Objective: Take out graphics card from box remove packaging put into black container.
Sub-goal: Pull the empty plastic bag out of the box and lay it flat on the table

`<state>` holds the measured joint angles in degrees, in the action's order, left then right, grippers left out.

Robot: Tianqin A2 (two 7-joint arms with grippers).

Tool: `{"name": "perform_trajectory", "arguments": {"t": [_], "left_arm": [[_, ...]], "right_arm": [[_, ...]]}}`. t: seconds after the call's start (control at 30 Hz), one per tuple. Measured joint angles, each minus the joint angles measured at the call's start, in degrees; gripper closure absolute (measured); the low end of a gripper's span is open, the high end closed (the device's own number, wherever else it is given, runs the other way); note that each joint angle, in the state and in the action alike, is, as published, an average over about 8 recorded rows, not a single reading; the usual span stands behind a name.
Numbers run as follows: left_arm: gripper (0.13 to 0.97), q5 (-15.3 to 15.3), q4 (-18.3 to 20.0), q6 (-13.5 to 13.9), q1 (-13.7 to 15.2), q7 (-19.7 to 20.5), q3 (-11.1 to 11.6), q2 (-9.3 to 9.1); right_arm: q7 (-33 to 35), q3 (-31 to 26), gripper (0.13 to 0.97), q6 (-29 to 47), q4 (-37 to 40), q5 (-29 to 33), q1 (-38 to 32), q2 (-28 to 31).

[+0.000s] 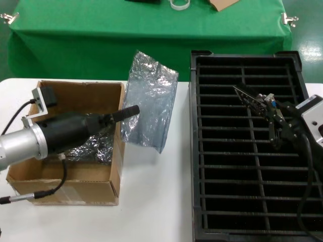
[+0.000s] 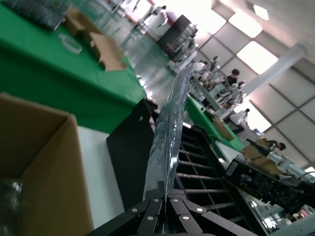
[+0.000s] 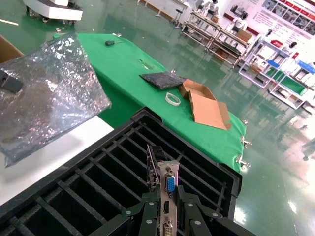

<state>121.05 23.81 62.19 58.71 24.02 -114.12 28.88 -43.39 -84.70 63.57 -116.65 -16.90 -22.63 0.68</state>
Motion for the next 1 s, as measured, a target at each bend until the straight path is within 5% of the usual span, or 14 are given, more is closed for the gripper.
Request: {"name": "perform_trajectory", "arguments": {"t": [0.23, 0.63, 0.8, 1.0], "left_arm": [[0.958, 2.6, 13.4, -9.3, -4.8, 13.4, -9.0, 4.70], [0.958, -3.0, 37.6, -28.7, -10.5, 37.8, -18.9, 15.40], [0.958, -7.3, 45.6, -34.3, -12.5, 46.5, -20.6, 18.89], [0.958, -11.1, 50.1, -36.1, -14.7, 50.9, -19.1, 19.93]], "right_arm": [[0.0, -0.1, 0.910, 0.5, 0.1, 0.3, -0.3, -0.2], [-0.3, -0.2, 0.910, 1.8, 1.0, 0.8, -1.3, -0.2], [-0.5, -0.5, 0.910, 2.7, 1.4, 0.7, -2.2, 0.1], [-1.1, -1.5, 0.910, 5.1, 2.7, -0.2, -4.6, 1.0]]}}
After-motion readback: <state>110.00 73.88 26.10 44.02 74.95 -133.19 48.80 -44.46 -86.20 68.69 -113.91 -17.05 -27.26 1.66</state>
